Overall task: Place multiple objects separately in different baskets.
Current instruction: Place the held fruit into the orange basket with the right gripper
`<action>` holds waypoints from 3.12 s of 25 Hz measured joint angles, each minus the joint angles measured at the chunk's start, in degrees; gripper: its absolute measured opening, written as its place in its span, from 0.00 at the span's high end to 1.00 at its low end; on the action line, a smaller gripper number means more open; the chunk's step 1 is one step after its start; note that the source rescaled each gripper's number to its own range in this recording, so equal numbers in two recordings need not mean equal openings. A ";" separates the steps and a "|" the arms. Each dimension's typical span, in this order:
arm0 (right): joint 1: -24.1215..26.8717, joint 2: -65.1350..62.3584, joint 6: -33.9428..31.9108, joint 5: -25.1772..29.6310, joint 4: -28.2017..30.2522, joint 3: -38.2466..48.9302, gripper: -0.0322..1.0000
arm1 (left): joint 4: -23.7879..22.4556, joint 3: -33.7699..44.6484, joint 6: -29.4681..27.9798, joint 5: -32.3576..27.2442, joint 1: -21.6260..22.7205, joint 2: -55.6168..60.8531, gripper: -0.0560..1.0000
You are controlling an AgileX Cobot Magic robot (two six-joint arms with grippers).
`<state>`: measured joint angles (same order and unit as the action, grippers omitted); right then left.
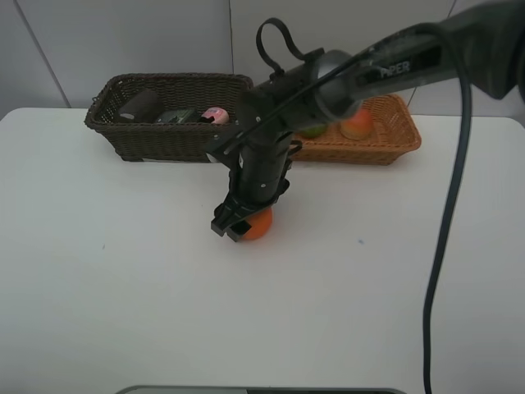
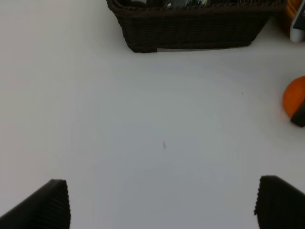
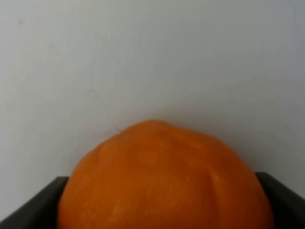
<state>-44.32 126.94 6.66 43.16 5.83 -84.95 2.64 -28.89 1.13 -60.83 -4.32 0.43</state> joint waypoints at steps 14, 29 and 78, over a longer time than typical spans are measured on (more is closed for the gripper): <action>0.00 0.00 0.00 0.00 0.00 0.00 0.33 | 0.00 0.00 0.00 0.00 0.00 0.00 0.03; 2.08 -8.43 -6.66 2.68 -0.41 0.13 0.33 | 0.00 0.00 0.00 0.00 0.00 0.00 0.03; 32.99 -7.06 -32.64 -12.01 12.72 0.30 0.33 | 0.00 0.00 0.00 0.00 0.00 0.00 0.03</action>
<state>-11.32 119.88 -25.98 31.15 18.55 -84.65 2.64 -28.89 1.13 -60.83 -4.32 0.43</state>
